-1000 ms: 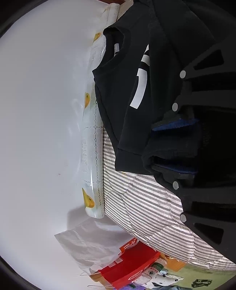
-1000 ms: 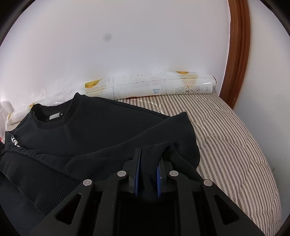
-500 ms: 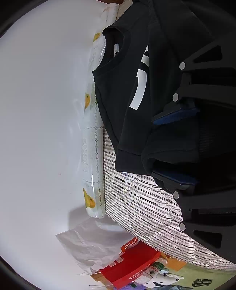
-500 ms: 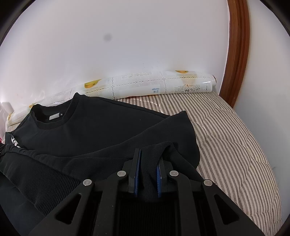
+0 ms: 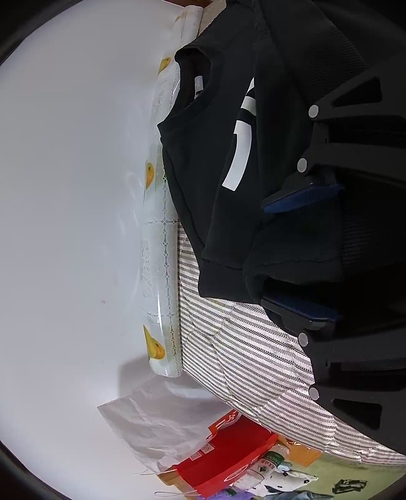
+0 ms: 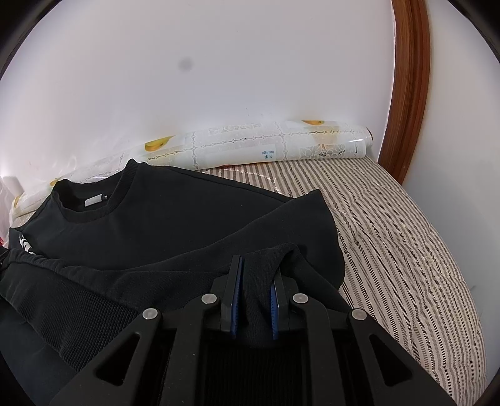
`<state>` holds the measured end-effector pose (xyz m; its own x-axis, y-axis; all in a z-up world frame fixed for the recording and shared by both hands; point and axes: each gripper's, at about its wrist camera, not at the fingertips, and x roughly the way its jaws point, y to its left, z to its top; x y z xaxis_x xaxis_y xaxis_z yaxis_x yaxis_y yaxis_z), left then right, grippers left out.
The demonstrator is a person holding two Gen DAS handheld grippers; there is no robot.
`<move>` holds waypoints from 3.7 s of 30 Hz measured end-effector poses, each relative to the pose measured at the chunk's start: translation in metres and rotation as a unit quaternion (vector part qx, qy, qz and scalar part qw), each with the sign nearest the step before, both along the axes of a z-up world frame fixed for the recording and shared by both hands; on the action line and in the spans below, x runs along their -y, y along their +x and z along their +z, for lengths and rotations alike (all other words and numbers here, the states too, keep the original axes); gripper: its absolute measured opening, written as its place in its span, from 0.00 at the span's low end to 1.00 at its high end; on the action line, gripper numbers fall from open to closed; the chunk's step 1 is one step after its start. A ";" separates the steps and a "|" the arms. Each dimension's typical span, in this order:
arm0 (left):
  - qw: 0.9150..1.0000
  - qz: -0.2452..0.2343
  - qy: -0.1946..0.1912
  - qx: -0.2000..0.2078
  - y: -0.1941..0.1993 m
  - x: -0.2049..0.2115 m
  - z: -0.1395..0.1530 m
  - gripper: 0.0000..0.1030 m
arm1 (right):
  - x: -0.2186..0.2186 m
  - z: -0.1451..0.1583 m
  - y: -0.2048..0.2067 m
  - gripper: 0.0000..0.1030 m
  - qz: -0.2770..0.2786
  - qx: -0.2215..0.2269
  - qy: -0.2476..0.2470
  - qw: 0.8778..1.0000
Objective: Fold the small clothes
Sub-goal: 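Hold the folded hem over the collar with both grippers, then open both grippers to release the hem onto the sweatshirt, then withdraw both grippers above the folded sweatshirt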
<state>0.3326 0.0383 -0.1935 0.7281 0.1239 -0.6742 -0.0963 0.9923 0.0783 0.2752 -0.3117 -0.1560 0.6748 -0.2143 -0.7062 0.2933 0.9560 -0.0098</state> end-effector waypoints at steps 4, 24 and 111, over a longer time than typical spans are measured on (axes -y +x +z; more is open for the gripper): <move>1.000 0.000 0.000 0.000 0.000 0.000 0.000 0.51 | 0.000 0.000 0.000 0.15 0.000 0.001 0.002 1.000; 1.000 0.002 0.001 0.002 0.000 0.002 0.000 0.54 | 0.001 -0.001 -0.001 0.15 0.001 0.002 0.007 1.000; 0.996 -0.047 -0.003 0.074 -0.109 0.001 0.035 0.77 | -0.098 0.063 -0.104 0.60 0.051 0.065 -0.033 0.996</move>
